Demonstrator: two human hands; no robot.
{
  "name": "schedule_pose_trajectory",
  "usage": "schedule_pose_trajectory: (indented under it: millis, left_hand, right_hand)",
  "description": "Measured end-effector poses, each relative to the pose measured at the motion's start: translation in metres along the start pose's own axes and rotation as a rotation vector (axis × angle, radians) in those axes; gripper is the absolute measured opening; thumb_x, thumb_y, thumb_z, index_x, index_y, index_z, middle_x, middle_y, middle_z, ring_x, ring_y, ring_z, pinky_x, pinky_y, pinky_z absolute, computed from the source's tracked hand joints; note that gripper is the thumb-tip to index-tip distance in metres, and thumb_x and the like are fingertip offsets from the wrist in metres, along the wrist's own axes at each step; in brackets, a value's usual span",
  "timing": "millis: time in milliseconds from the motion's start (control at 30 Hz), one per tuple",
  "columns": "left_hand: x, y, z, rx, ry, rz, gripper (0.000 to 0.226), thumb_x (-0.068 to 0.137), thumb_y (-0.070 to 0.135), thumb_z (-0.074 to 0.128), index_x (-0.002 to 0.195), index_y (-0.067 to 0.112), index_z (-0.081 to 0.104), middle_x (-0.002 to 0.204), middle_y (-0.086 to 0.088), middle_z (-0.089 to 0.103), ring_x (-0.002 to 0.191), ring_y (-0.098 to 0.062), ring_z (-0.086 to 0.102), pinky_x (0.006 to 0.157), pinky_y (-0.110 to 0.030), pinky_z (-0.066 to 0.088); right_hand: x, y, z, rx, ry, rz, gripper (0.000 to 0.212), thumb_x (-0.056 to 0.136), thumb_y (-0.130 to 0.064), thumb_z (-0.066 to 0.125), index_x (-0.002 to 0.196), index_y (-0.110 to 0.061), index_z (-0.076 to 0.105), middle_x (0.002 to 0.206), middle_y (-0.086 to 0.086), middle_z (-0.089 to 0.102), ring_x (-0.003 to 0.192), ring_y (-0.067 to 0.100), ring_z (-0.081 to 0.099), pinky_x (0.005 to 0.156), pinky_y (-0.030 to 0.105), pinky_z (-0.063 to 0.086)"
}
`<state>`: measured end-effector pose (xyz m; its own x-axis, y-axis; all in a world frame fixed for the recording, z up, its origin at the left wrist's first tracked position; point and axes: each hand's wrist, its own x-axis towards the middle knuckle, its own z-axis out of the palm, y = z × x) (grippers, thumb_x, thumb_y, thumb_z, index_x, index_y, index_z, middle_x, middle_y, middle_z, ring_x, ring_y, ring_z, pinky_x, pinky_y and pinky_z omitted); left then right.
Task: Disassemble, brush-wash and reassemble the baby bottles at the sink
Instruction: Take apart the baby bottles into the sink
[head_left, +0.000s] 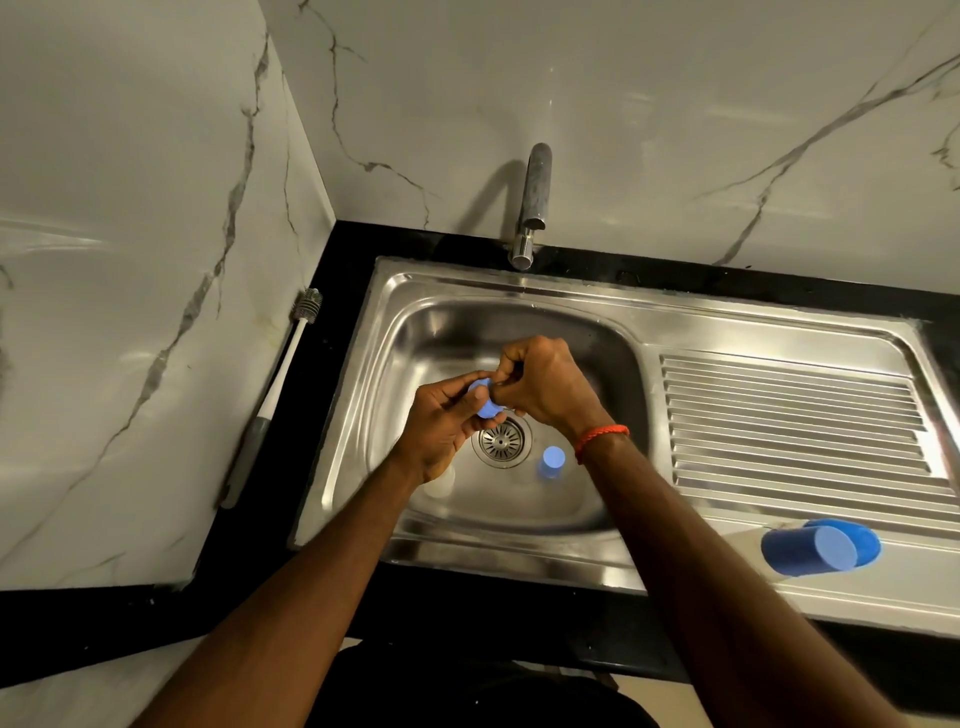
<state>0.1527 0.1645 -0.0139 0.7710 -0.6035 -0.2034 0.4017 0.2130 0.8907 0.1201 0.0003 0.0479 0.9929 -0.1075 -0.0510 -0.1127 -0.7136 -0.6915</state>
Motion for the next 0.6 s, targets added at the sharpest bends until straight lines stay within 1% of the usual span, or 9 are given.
schedule_pose_trajectory:
  millis: [133, 233, 300, 333, 400, 467, 533, 600]
  left_hand:
    - [0.007, 0.005, 0.003, 0.013, -0.032, -0.013, 0.041, 0.09, 0.02, 0.06, 0.126, 0.002, 0.061, 0.114, -0.018, 0.07, 0.099, -0.034, 0.068, 0.086, -0.038, 0.06]
    - [0.008, 0.003, 0.004, 0.026, -0.057, -0.029, 0.045, 0.09, 0.02, 0.059, 0.13, 0.0, 0.059, 0.115, -0.02, 0.068, 0.097, -0.033, 0.067, 0.081, -0.033, 0.059]
    - [0.008, 0.0, 0.003, 0.017, -0.058, -0.023, 0.045, 0.09, 0.02, 0.059, 0.131, -0.001, 0.058, 0.116, -0.019, 0.069, 0.099, -0.034, 0.066, 0.082, -0.033, 0.059]
    - [0.009, 0.0, 0.005, 0.014, -0.049, -0.017, 0.045, 0.09, 0.021, 0.06, 0.13, 0.0, 0.059, 0.115, -0.017, 0.069, 0.101, -0.034, 0.066, 0.083, -0.034, 0.059]
    - [0.01, 0.001, 0.011, -0.001, -0.035, 0.013, 0.046, 0.089, 0.028, 0.064, 0.126, 0.003, 0.061, 0.111, -0.013, 0.071, 0.099, -0.031, 0.066, 0.083, -0.034, 0.059]
    - [0.011, 0.005, 0.02, -0.039, -0.034, 0.053, 0.054, 0.083, 0.039, 0.073, 0.123, 0.004, 0.063, 0.107, -0.012, 0.072, 0.093, -0.027, 0.068, 0.079, -0.031, 0.058]
    - [0.013, 0.01, 0.027, -0.045, -0.03, 0.065, 0.063, 0.076, 0.045, 0.08, 0.121, 0.004, 0.065, 0.106, -0.014, 0.072, 0.09, -0.026, 0.069, 0.075, -0.029, 0.057]
    - [0.014, 0.014, 0.029, -0.023, -0.016, 0.059, 0.069, 0.07, 0.049, 0.085, 0.12, 0.005, 0.065, 0.105, -0.015, 0.073, 0.09, -0.027, 0.07, 0.073, -0.028, 0.057]
  right_hand:
    - [-0.002, 0.004, -0.003, 0.0, 0.055, 0.016, 0.019, 0.08, -0.002, 0.078, 0.073, -0.009, 0.061, 0.069, 0.0, 0.064, 0.061, 0.011, 0.063, 0.06, 0.012, 0.053]
    - [-0.001, 0.004, -0.006, -0.058, 0.049, 0.017, 0.021, 0.077, -0.002, 0.08, 0.072, -0.009, 0.06, 0.064, -0.003, 0.06, 0.058, 0.013, 0.063, 0.061, 0.021, 0.056]
    - [0.0, 0.003, -0.006, -0.119, 0.032, 0.007, 0.02, 0.078, -0.005, 0.08, 0.072, -0.009, 0.061, 0.063, -0.003, 0.059, 0.058, 0.014, 0.062, 0.063, 0.027, 0.058]
    - [0.0, 0.003, -0.006, -0.142, 0.031, 0.006, 0.018, 0.08, -0.008, 0.079, 0.075, -0.008, 0.062, 0.065, 0.0, 0.061, 0.06, 0.015, 0.063, 0.065, 0.029, 0.059]
    - [0.0, 0.0, -0.007, -0.188, 0.055, 0.013, 0.013, 0.087, -0.013, 0.075, 0.081, -0.006, 0.065, 0.074, 0.007, 0.067, 0.065, 0.019, 0.066, 0.069, 0.029, 0.059]
    - [-0.002, -0.002, -0.011, -0.239, 0.103, 0.002, 0.01, 0.091, -0.015, 0.07, 0.087, -0.007, 0.068, 0.079, 0.009, 0.069, 0.07, 0.019, 0.067, 0.072, 0.028, 0.058]
    - [-0.004, 0.0, -0.02, -0.215, 0.136, -0.009, 0.007, 0.09, -0.014, 0.071, 0.09, -0.007, 0.071, 0.081, 0.008, 0.07, 0.07, 0.017, 0.067, 0.073, 0.028, 0.059]
    - [-0.008, 0.004, -0.03, -0.146, 0.111, -0.023, 0.007, 0.089, -0.013, 0.074, 0.092, -0.007, 0.074, 0.084, 0.007, 0.072, 0.071, 0.014, 0.067, 0.074, 0.026, 0.059]
